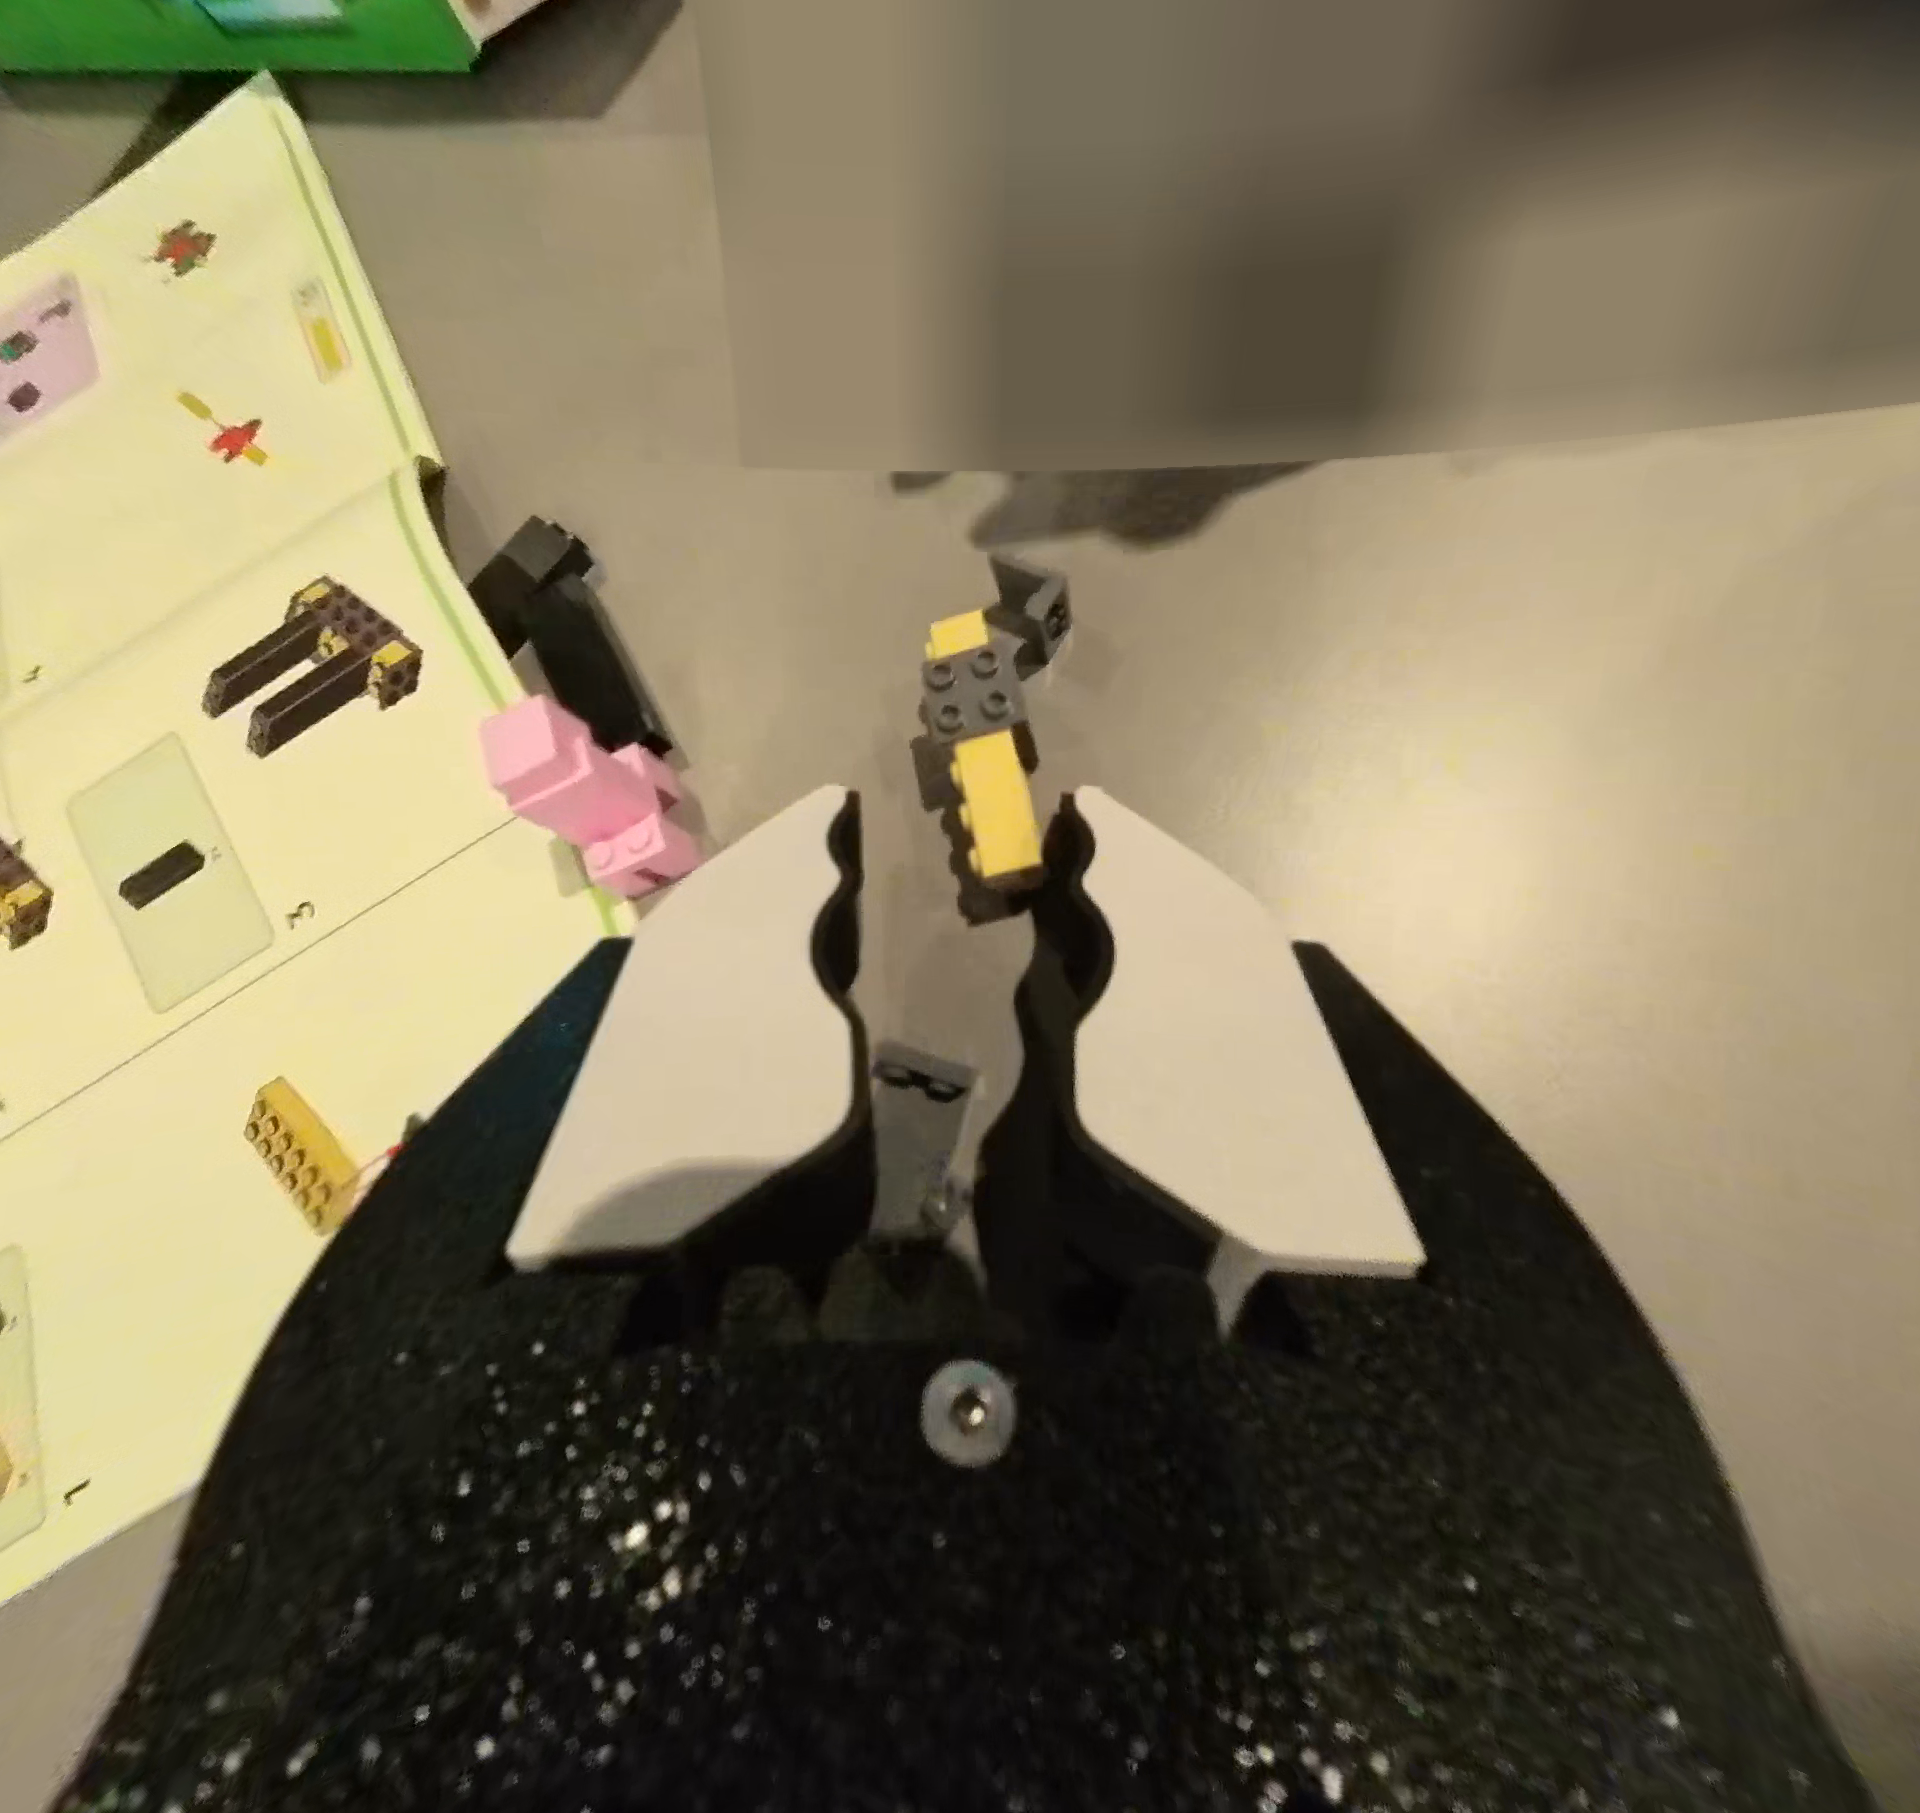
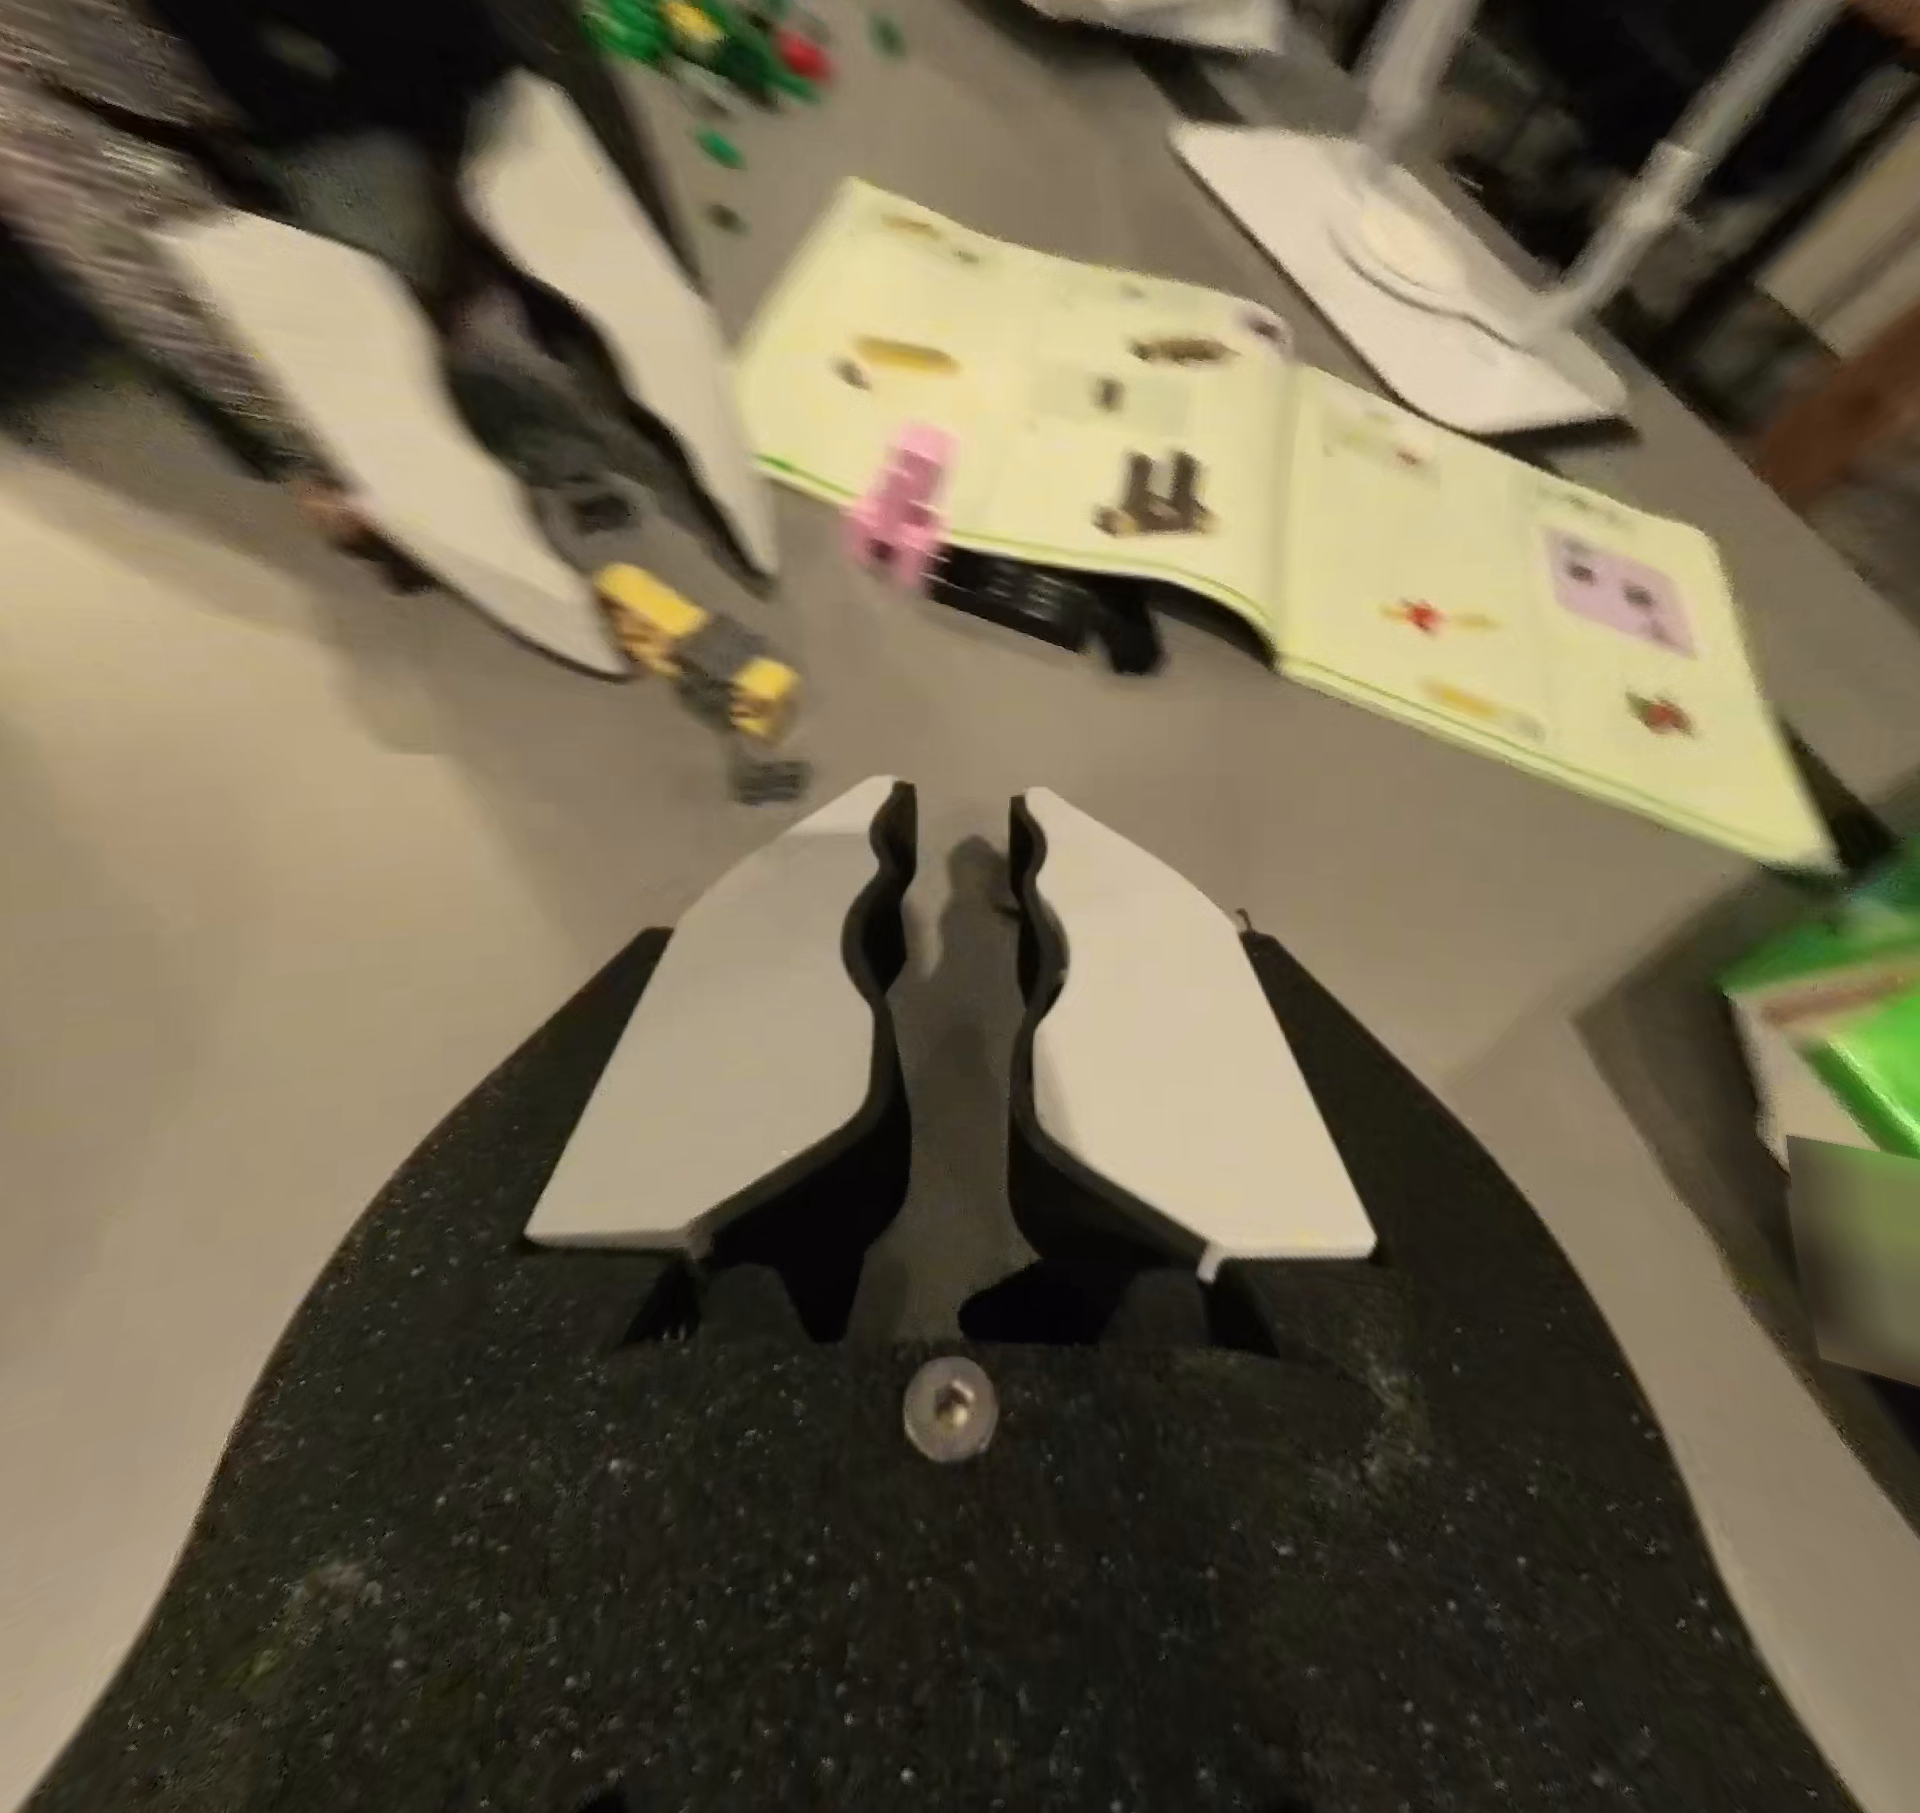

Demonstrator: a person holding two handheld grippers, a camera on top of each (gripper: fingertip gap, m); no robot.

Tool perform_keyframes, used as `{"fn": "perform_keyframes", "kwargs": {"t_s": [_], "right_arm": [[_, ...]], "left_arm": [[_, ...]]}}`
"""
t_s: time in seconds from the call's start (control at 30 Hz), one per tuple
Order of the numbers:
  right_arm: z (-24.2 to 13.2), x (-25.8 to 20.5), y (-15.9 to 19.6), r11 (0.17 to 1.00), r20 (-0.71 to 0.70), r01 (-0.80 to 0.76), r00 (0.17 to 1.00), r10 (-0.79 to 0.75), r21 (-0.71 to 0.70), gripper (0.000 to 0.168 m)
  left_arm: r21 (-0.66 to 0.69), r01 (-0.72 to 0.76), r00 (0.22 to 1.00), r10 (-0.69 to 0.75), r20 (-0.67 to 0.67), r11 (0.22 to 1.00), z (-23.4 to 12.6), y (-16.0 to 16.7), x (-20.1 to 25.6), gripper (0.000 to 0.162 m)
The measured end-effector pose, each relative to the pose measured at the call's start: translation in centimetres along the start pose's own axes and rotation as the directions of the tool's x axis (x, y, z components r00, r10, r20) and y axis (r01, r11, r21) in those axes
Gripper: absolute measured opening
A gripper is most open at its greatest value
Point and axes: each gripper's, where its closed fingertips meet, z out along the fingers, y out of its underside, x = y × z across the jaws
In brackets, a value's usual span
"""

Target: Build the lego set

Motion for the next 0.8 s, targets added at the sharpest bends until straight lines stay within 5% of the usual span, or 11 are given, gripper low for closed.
{"fn": "perform_keyframes", "kwargs": {"t_s": [0.1,0.37,0.57,0.8], "right_arm": [[0.7,-2.8,-0.2,0.999,0.175,-0.045,0.984,0.043,0.006,0.021],[2.3,-3.8,1.2,0.994,0.233,-0.054,0.97,0.075,-0.095,0.034],[2.3,-3.9,1.2,0.992,0.26,-0.078,0.96,0.102,-0.101,0.034],[3.4,-3.7,2.0,0.982,0.262,-0.06,0.959,0.106,-0.179,0.035]], "left_arm": [[-0.024,0.003,1.0,-0.003,-0.012,1.0,0.7,-0.2,0.3,0.028],[-0.008,0.0,0.998,-0.001,-0.061,1.0,0.8,-0.3,0.6,0.012],[0.173,0.272,0.94,-0.222,-0.261,0.947,-1.3,-2.5,0.7,0.012],[0.211,0.494,0.806,-0.353,-0.475,0.843,-3.3,-3.3,0.3,0.012]]}}
